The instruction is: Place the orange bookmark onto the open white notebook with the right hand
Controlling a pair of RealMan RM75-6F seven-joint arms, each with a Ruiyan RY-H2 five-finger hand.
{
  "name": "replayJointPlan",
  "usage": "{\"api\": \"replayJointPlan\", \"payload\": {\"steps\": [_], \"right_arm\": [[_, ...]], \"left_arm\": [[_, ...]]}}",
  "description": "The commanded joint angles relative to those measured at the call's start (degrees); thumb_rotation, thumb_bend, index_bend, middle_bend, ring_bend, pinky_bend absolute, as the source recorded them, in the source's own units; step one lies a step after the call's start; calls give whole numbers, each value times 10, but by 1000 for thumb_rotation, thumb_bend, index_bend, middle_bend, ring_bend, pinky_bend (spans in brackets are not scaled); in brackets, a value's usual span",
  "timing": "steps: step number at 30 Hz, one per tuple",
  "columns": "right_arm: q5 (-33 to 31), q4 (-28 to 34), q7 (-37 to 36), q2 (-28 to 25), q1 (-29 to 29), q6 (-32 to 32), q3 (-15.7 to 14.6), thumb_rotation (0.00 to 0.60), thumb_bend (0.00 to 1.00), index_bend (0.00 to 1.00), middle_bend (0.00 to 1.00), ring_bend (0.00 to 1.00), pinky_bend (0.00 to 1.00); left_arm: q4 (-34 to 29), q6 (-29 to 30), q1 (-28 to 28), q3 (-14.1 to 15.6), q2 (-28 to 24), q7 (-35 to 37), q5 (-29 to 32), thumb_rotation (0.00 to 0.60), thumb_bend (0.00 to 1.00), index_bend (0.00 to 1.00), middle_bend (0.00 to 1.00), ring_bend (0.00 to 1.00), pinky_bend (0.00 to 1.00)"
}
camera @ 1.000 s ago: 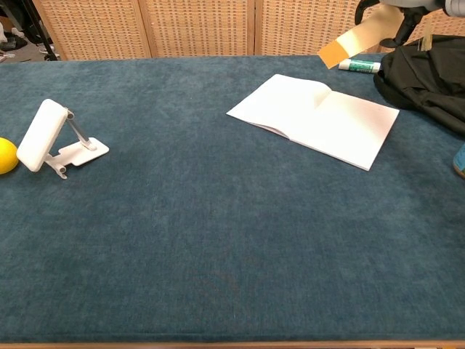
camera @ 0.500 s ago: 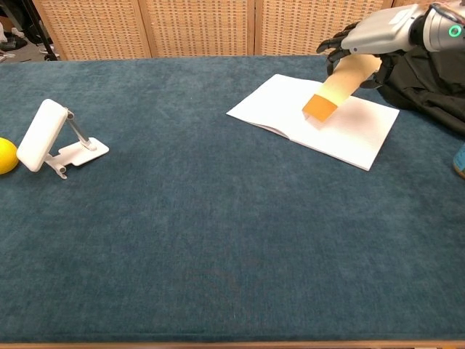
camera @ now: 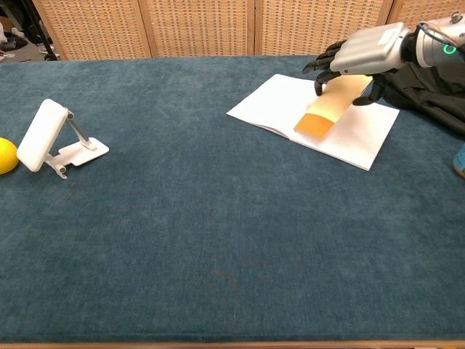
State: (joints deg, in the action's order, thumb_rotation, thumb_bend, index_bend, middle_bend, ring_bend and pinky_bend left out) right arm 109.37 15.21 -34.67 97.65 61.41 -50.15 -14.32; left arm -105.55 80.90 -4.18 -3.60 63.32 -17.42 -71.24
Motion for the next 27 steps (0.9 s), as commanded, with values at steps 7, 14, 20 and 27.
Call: {"api": "replayJointPlan", "payload": {"steps": [7, 14, 20, 27], "right_arm": [[13, -24, 39, 11, -2, -12, -21, 600, 620, 417, 0, 0, 68], [20, -39, 70, 17, -7, -17, -34, 600, 615, 417, 0, 0, 78], [20, -46, 90, 25, -10, -26, -38, 600, 570, 417, 0, 0, 84], [16, -48, 102, 35, -11, -37, -37, 600, 530, 417, 0, 0, 85]], "left_arm": [[2, -4, -3, 0, 1, -1, 5, 600, 0, 0, 0, 0, 0], [1, -5, -5, 1, 2, -2, 8, 600, 0, 0, 0, 0, 0], [2, -5, -6, 1, 2, -3, 10, 600, 0, 0, 0, 0, 0], [0, -7, -8, 0, 2, -2, 15, 600, 0, 0, 0, 0, 0]]}}
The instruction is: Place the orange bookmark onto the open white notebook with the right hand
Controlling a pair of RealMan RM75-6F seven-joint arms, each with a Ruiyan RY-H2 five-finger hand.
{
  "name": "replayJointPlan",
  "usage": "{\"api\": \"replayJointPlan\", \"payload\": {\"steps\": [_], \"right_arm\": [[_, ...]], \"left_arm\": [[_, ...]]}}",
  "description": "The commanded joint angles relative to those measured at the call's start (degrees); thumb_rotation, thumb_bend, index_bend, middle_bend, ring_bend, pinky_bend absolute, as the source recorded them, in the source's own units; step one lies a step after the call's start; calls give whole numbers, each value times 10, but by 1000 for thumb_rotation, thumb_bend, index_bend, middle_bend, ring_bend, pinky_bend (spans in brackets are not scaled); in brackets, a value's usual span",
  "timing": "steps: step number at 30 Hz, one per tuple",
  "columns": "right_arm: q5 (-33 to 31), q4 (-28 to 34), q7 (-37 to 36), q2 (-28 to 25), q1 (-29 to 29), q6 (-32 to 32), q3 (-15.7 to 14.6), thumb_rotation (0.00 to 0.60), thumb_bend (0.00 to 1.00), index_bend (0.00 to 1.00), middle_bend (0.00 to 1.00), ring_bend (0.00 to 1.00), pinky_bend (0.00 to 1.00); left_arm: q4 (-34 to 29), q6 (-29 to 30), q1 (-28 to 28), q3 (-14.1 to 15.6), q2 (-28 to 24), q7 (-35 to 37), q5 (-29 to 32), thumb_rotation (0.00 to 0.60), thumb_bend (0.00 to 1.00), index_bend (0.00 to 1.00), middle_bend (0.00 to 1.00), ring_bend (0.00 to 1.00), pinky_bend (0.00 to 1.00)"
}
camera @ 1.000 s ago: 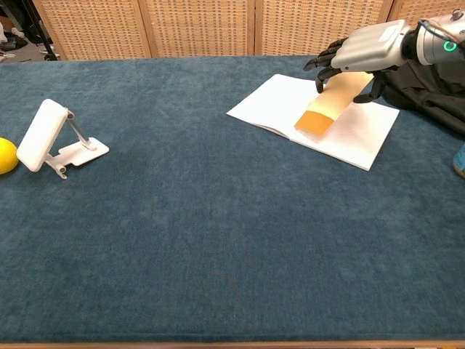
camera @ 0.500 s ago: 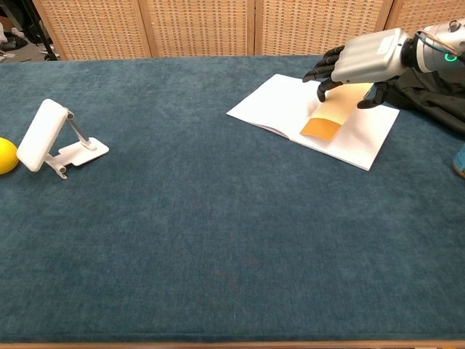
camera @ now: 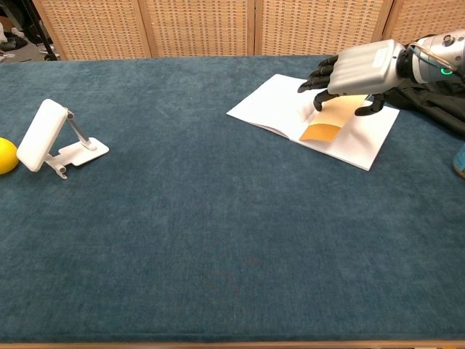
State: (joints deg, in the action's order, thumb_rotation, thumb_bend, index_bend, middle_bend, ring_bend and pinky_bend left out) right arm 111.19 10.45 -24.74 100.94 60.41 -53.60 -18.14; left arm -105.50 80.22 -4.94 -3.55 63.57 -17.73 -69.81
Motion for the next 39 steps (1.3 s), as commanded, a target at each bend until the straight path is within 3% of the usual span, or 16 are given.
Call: {"api": "replayJointPlan", "payload": {"steps": [1, 4, 8, 13, 17, 23, 27, 32, 34, 37, 39], "right_arm": [[-3, -1, 6, 3, -1, -5, 1, 600, 522, 417, 0, 0, 85], [-4, -5, 17, 6, -2, -11, 1, 600, 476, 390, 0, 0, 85], [-9, -13, 41, 11, -2, -8, 5, 600, 394, 213, 0, 0, 85], [-19, -21, 76, 12, -3, 12, 12, 600, 296, 88, 0, 0, 85], [-28, -13, 79, 4, -7, 17, 17, 600, 235, 43, 0, 0, 85], [-43, -4, 92, -5, -13, 3, 30, 600, 246, 38, 0, 0, 85], [-69, 23, 62, -20, -22, -22, 55, 600, 425, 38, 0, 0, 85], [-110, 88, -22, -53, -38, -27, 87, 600, 928, 47, 0, 0, 85], [-133, 117, -48, -66, -44, -17, 104, 600, 998, 50, 0, 0, 85], [-171, 174, -84, -85, -54, 2, 133, 600, 1000, 50, 0, 0, 85], [-198, 245, -85, -115, -59, 22, 151, 600, 1000, 50, 0, 0, 85]], "left_arm": [[-1, -1, 0, 0, -1, 1, 2, 600, 0, 0, 0, 0, 0], [-1, -2, -1, 0, -2, 3, 2, 600, 0, 0, 0, 0, 0], [-2, -1, 0, 1, -3, 6, 1, 600, 0, 0, 0, 0, 0], [-3, -1, 1, 3, -5, 9, 0, 600, 0, 0, 0, 0, 0], [-3, -3, -1, 4, -6, 11, -1, 600, 0, 0, 0, 0, 0], [-4, -5, -1, 5, -8, 13, 0, 600, 0, 0, 0, 0, 0], [-5, -7, -1, 7, -10, 18, -1, 600, 0, 0, 0, 0, 0], [-7, -9, -1, 9, -16, 30, -8, 600, 0, 0, 0, 0, 0], [-9, -6, 1, 10, -19, 36, -13, 600, 0, 0, 0, 0, 0], [-11, -5, 3, 11, -25, 48, -19, 600, 0, 0, 0, 0, 0], [-13, -5, 4, 14, -31, 59, -28, 600, 0, 0, 0, 0, 0]]}}
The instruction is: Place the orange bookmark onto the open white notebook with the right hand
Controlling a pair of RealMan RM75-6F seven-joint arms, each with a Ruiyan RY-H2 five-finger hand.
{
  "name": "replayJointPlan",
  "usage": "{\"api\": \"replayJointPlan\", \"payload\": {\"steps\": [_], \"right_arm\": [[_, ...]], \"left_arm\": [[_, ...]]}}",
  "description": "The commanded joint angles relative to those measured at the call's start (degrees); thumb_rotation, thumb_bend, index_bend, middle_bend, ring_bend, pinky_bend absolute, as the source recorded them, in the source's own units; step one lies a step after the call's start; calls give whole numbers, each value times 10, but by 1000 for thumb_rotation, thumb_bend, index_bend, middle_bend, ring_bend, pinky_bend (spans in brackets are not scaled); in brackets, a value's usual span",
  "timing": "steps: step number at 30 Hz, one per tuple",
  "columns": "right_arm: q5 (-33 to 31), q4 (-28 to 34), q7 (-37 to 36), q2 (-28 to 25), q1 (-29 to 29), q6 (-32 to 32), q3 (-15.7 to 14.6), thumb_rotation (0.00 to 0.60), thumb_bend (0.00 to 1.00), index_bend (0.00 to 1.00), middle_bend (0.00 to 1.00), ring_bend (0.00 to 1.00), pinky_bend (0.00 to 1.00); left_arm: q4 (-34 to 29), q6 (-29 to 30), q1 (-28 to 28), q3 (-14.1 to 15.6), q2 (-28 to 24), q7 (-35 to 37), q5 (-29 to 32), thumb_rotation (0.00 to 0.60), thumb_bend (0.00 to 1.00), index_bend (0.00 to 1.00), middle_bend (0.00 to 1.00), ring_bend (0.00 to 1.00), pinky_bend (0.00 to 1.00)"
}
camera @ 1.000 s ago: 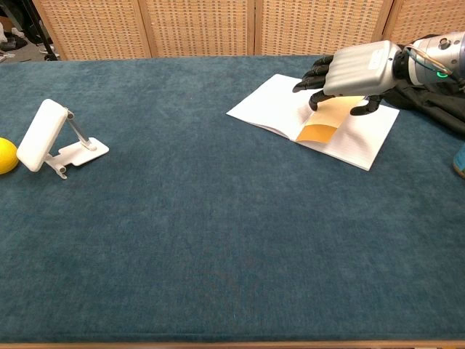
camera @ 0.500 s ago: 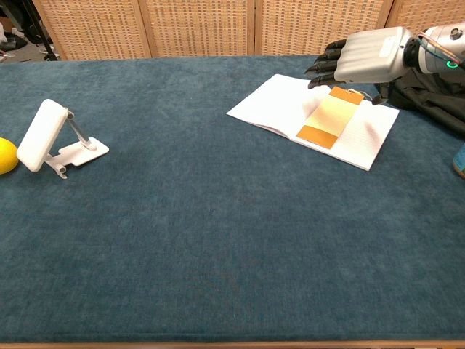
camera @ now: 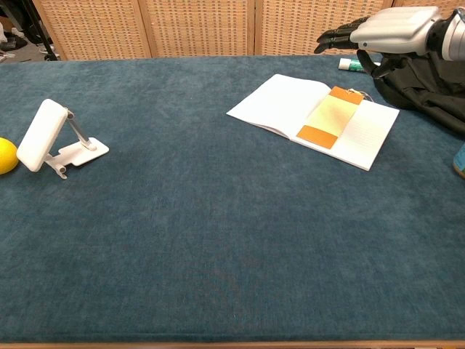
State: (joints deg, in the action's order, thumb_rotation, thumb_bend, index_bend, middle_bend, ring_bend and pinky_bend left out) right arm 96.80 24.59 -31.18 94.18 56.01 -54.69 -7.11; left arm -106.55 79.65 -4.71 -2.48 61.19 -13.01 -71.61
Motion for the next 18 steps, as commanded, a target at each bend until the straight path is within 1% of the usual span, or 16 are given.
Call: {"api": "replayJointPlan", "payload": {"steps": [1, 2, 4, 7, 8, 11, 13, 16, 18], "right_arm": [[-64, 130, -18, -57, -17, 40, 47, 600, 1000, 50, 0, 0, 85], [-79, 172, -12, -74, -21, 52, 55, 600, 1000, 50, 0, 0, 85], [-115, 280, -2, -115, -29, 90, 67, 600, 1000, 50, 0, 0, 85], [-177, 412, 77, -171, -35, 138, 83, 600, 1000, 50, 0, 0, 85], [-195, 436, 99, -180, -37, 147, 86, 600, 1000, 50, 0, 0, 85], [-247, 489, 173, -193, -42, 161, 92, 600, 1000, 50, 0, 0, 85], [-266, 500, 202, -191, -45, 161, 94, 600, 1000, 50, 0, 0, 85], [-315, 522, 268, -182, -48, 156, 99, 600, 1000, 50, 0, 0, 85], [-337, 526, 304, -173, -47, 151, 100, 600, 1000, 50, 0, 0, 85]], "left_arm": [[-3, 0, 2, 4, -9, 15, -13, 600, 0, 0, 0, 0, 0], [-4, 0, 3, 5, -11, 19, -17, 600, 0, 0, 0, 0, 0], [-6, 1, 5, 12, -17, 29, -34, 600, 0, 0, 0, 0, 0], [-6, 7, 9, 18, -25, 46, -53, 600, 0, 0, 0, 0, 0], [-6, 9, 11, 19, -27, 50, -58, 600, 0, 0, 0, 0, 0], [-5, 14, 15, 25, -32, 62, -74, 600, 0, 0, 0, 0, 0], [-4, 15, 17, 27, -33, 67, -79, 600, 0, 0, 0, 0, 0], [-2, 19, 20, 31, -37, 78, -89, 600, 0, 0, 0, 0, 0], [-1, 21, 22, 33, -39, 83, -94, 600, 0, 0, 0, 0, 0]]}}
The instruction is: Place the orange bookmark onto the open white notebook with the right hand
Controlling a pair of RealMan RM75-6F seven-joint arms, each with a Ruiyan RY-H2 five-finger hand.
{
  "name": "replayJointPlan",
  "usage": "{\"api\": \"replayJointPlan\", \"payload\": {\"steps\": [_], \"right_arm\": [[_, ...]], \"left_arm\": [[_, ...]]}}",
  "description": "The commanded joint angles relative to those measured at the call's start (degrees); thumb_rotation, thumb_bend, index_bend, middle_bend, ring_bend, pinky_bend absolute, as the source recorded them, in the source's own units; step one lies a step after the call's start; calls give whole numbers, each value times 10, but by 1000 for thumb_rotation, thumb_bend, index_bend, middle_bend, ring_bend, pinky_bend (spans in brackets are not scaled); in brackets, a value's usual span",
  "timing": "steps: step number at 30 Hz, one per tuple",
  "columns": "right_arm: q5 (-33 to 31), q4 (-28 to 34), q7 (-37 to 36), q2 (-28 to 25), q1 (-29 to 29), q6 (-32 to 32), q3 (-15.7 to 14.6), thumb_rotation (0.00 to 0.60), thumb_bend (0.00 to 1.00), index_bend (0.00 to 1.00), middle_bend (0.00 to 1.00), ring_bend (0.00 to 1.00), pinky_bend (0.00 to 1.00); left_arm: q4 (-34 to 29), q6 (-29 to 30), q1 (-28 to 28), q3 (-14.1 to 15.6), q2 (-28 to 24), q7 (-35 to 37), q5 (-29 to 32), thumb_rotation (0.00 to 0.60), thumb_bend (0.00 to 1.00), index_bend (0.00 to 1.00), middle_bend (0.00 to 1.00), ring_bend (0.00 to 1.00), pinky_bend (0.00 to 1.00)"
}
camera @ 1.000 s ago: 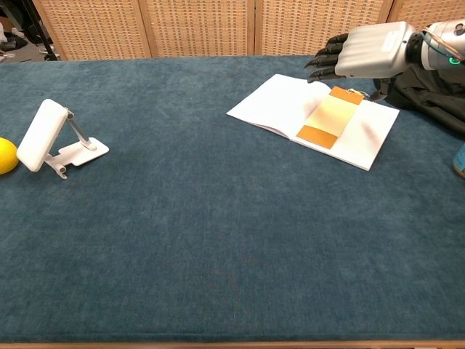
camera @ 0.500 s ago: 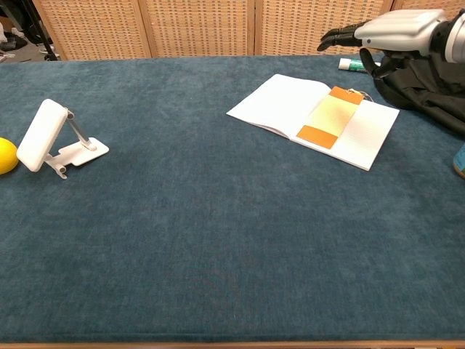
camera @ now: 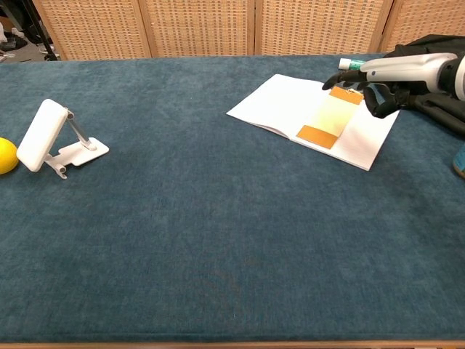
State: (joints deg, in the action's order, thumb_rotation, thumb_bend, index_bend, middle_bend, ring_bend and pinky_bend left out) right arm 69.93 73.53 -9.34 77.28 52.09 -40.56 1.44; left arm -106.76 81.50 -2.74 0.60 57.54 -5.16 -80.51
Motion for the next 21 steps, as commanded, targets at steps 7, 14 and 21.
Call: {"api": "replayJointPlan", "payload": {"steps": [7, 14, 21], "right_arm": [[-132, 3, 179, 45, -10, -2, 14, 600, 1000, 50, 0, 0, 85], [-155, -23, 200, 67, -13, 7, 18, 600, 1000, 50, 0, 0, 85], [-158, -41, 214, 81, -11, 11, 23, 600, 1000, 50, 0, 0, 85]], "left_arm": [[3, 5, 4, 4, -7, 16, -12, 600, 0, 0, 0, 0, 0], [3, 3, 4, 3, -8, 20, -10, 600, 0, 0, 0, 0, 0], [3, 0, 4, 2, -8, 18, -7, 600, 0, 0, 0, 0, 0]]}}
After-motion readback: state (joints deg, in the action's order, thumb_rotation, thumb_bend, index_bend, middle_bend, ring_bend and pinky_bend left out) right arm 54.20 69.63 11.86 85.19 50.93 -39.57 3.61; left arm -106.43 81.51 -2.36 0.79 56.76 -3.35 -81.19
